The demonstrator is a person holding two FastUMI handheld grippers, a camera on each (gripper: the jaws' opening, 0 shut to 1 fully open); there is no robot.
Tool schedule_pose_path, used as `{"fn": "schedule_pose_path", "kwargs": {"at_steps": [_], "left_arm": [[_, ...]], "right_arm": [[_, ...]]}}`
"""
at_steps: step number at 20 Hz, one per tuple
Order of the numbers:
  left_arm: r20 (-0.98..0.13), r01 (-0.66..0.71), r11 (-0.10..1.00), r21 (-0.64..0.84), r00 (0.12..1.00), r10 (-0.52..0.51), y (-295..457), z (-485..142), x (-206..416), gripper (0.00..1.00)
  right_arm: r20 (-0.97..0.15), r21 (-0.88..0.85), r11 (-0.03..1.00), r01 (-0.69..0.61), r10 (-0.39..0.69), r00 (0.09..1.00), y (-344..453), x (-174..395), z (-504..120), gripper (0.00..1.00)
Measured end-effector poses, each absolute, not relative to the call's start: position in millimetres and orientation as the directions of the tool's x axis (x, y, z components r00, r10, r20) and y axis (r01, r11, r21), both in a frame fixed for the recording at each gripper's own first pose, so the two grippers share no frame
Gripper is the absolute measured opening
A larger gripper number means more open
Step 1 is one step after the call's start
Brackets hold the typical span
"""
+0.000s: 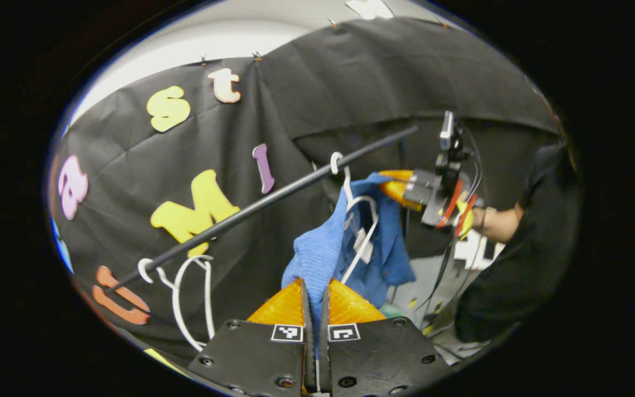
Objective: Grasp the clothes on the hanger with both hands and then place them into the laundry hamper below.
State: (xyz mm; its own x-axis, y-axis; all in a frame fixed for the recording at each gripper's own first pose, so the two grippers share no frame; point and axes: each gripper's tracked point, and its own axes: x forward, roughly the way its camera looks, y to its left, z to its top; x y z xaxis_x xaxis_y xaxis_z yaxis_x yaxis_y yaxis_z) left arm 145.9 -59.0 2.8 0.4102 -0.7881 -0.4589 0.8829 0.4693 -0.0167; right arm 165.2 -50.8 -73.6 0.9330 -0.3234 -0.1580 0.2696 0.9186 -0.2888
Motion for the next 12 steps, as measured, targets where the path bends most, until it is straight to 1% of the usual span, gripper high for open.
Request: {"fn": "schedule_pose_path", "kwargs": {"at_steps": [2, 3, 4, 5, 6, 7, 8, 9, 10, 11, 12], "left_arm": [[-0.305, 0.866, 0.471, -0.171, 0.408, -0.861, -65.3, 6.7, 145.5, 0.02], [-0.22, 0.851, 0.466, -0.242, 0.419, -0.881, -66.9, 10.9, 146.4, 0.06], [-0.136, 0.838, 0.454, -0.303, 0.434, -0.891, -67.9, 18.7, 145.5, 0.03], [-0.047, 0.82, 0.442, -0.363, 0.458, -0.888, -66.1, 27.0, 149.1, 0.03], [0.014, 0.801, 0.421, -0.425, 0.471, -0.882, -64.7, 30.4, 149.0, 0.07], [0.059, 0.771, 0.413, -0.486, 0.5, -0.864, -61.5, 30.9, 151.9, 0.06], [0.085, 0.749, 0.393, -0.533, 0.51, -0.856, -59.5, 33.2, 149.3, 0.06], [0.103, 0.713, 0.386, -0.586, 0.538, -0.837, -55.4, 31.6, 151.9, 0.07], [0.116, 0.681, 0.384, -0.624, 0.566, -0.816, -47.4, 28.6, 154.3, 0.03], [0.113, 0.628, 0.397, -0.67, 0.614, -0.781, -39.5, 21.4, 166.6, 0.03], [0.092, 0.565, 0.39, -0.727, 0.643, -0.76, -35.4, 11.2, 175.6, 0.07]], "right_arm": [[-0.158, -0.292, 0.918, 0.269, -0.324, 0.933, -48.8, 166.7, -73.8, 0.05], [-0.159, -0.291, 0.918, 0.268, -0.323, 0.933, -48.5, 166.9, -73.4, 0.05], [-0.161, -0.293, 0.921, 0.257, -0.313, 0.936, -44.2, 167.1, -74.5, 0.05], [-0.161, -0.295, 0.922, 0.251, -0.307, 0.938, -41.7, 168.4, -74.0, 0.05], [-0.163, -0.299, 0.923, 0.241, -0.298, 0.941, -39.5, 168.6, -74.3, 0.05], [-0.163, -0.296, 0.925, 0.237, -0.293, 0.942, -37.1, 168.2, -72.3, 0.05], [-0.165, -0.292, 0.928, 0.232, -0.287, 0.944, -35.9, 168.7, -72.5, 0.05], [-0.17, -0.284, 0.932, 0.225, -0.28, 0.945, -33.7, 168.6, -72.2, 0.05], [-0.173, -0.277, 0.935, 0.221, -0.275, 0.946, -33.1, 169.0, -72.7, 0.05], [-0.178, -0.268, 0.939, 0.216, -0.268, 0.947, -31.2, 169.9, -72.1, 0.05], [-0.181, -0.262, 0.943, 0.206, -0.258, 0.949, -27.8, 170.4, -72.2, 0.05]]}}
